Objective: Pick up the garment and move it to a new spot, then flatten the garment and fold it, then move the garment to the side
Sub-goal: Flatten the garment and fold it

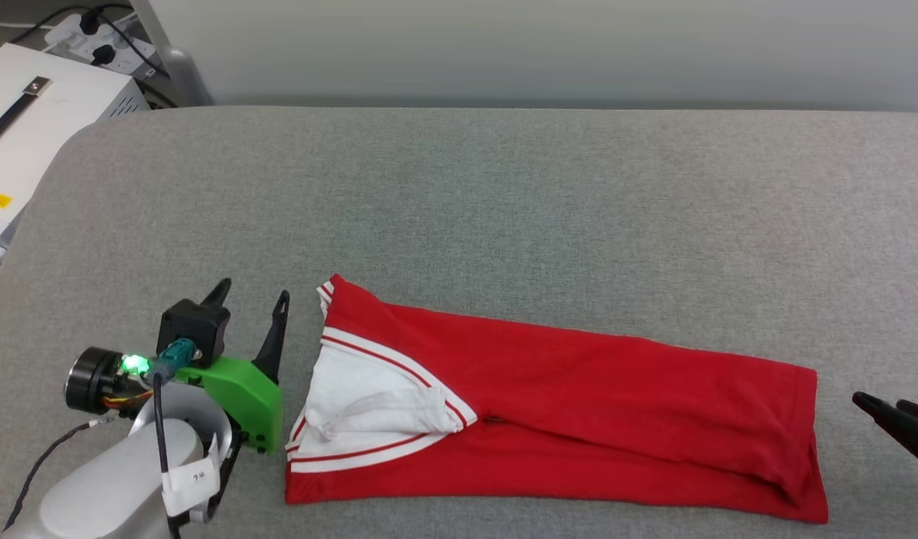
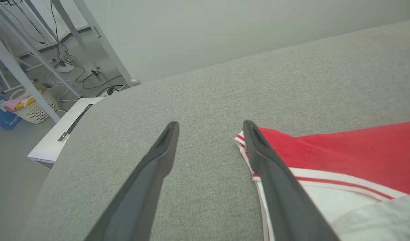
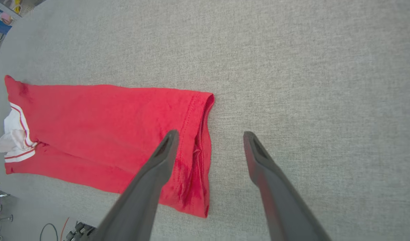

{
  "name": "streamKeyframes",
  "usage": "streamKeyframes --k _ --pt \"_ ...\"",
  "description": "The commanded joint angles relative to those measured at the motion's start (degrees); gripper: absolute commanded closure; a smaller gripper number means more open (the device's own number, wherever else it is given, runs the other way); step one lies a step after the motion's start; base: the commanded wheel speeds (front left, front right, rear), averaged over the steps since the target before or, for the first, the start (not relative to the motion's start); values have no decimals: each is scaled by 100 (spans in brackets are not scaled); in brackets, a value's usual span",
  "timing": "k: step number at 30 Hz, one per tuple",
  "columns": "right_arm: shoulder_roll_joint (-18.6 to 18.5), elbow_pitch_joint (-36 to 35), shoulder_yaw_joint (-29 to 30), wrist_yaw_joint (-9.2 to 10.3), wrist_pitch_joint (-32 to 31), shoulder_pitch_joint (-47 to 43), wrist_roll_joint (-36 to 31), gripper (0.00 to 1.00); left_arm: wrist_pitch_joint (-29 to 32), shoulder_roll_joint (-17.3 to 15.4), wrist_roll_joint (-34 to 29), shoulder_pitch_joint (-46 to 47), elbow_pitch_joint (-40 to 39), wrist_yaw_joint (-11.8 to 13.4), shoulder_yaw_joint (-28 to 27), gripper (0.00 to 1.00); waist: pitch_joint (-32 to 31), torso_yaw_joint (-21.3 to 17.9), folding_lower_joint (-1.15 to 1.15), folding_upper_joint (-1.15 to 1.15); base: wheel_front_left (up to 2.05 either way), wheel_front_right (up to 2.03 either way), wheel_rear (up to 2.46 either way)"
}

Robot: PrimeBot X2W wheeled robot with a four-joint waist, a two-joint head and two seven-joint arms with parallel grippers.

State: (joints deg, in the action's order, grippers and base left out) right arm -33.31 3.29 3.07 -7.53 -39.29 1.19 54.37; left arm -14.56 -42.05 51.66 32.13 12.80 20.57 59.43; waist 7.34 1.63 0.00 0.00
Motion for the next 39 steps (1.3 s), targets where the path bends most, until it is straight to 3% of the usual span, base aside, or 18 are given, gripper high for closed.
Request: streamKeyframes --k 1,5,10,17,26,28,29,35,39 --pt "35 113 37 4 -109 8 50 0 -36 120 -139 -103 -34 105 -167 0 114 134 0 0 0 0 0" --pt "202 443 60 4 -284 84 47 0 -41 367 -662 -356 -203 290 -804 0 268 297 0 0 0 0 0" --pt "444 811 -74 4 -352 207 30 0 -42 682 -1221 -817 -322 281 -1540 0 442 438 0 0 0 0 0" --pt "726 1034 -509 4 -434 349 41 0 -43 1218 -2032 -1475 -436 69 -2513 0 530 553 0 0 0 0 0" --pt "644 1051 -1165 4 -609 489 69 0 -43 1791 -2864 -1948 -394 -337 -3306 0 553 565 0 0 0 0 0" --pt "637 1078 -1285 4 -601 538 89 84 -43 1923 -3046 -2033 -385 -424 -3475 0 554 560 0 0 0 0 0" --pt "645 1092 -1325 4 -583 556 101 100 -43 1974 -3119 -2063 -381 -458 -3535 0 553 559 0 0 0 0 0" --pt "560 1217 -1359 4 -391 663 228 100 -43 2308 -3483 -2279 -364 -686 -3924 0 479 536 0 0 0 0 0" --pt "298 1303 -1185 4 -277 733 278 100 -43 2467 -3682 -2423 -357 -829 -4140 0 381 517 0 0 0 0 0"
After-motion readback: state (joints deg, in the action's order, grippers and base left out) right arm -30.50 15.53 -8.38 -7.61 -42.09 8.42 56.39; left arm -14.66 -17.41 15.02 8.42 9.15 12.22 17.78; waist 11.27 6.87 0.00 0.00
